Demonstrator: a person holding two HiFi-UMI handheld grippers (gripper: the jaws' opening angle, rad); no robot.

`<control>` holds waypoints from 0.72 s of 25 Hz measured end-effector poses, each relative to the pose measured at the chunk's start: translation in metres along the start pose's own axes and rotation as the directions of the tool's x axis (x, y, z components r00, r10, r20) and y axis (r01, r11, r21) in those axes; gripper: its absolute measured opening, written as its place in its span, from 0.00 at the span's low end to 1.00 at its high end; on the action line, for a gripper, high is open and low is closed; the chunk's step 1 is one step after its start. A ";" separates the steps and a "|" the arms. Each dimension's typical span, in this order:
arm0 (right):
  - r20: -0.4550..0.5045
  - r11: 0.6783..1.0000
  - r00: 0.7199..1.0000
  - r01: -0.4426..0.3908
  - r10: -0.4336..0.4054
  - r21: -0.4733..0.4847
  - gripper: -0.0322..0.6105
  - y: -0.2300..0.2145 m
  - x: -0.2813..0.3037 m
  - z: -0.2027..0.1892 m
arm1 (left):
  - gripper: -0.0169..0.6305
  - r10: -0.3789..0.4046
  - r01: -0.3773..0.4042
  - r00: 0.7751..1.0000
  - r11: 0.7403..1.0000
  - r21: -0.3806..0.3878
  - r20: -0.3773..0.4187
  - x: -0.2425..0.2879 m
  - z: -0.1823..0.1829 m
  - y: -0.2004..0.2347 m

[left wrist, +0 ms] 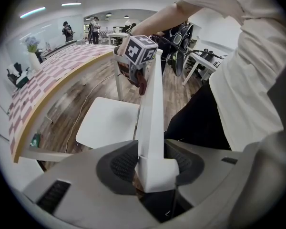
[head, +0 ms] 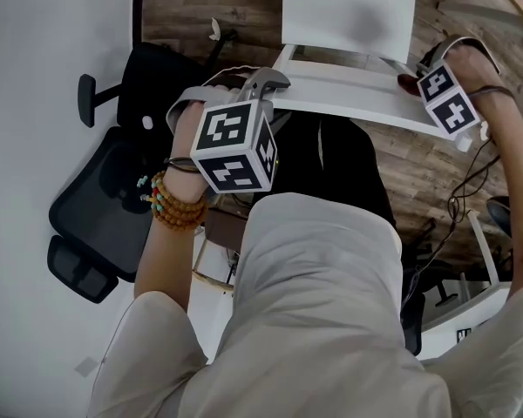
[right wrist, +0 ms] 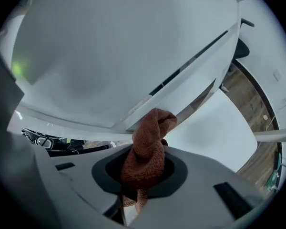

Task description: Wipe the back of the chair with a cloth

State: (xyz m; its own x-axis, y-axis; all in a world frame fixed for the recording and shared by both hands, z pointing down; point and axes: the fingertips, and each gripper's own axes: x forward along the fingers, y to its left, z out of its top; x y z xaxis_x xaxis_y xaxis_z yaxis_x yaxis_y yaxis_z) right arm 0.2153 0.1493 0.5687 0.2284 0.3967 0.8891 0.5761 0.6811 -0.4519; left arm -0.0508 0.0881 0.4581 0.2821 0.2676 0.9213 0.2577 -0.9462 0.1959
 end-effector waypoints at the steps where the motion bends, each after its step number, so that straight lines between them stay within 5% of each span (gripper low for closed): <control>1: -0.001 1.000 1.000 -0.006 0.006 -0.006 0.18 -0.001 0.003 0.000 | 0.32 -0.001 0.001 1.000 1.000 0.001 0.000 0.000 0.000 0.000; 12: 0.002 0.999 0.999 -0.039 0.039 -0.022 0.18 -0.017 0.045 -0.004 | 0.32 0.014 -0.014 1.000 1.000 0.002 0.022 0.003 0.002 0.001; 15: 0.002 0.998 1.000 0.022 -0.022 0.052 0.18 -0.030 0.050 -0.007 | 0.32 0.021 -0.020 0.999 1.000 -0.018 0.045 0.002 0.002 0.003; 18: 0.045 0.967 0.990 0.117 -0.130 0.224 0.18 -0.044 0.037 -0.009 | 0.32 0.042 -0.040 0.997 0.998 -0.042 0.068 -0.004 0.001 0.001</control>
State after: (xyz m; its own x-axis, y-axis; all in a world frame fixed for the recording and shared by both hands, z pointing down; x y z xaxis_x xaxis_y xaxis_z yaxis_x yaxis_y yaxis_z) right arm 0.2058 0.1287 0.6222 0.1162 0.3316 0.9362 0.4080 0.8435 -0.3494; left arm -0.0513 0.0862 0.4540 0.3551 0.2390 0.9038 0.2073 -0.9628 0.1732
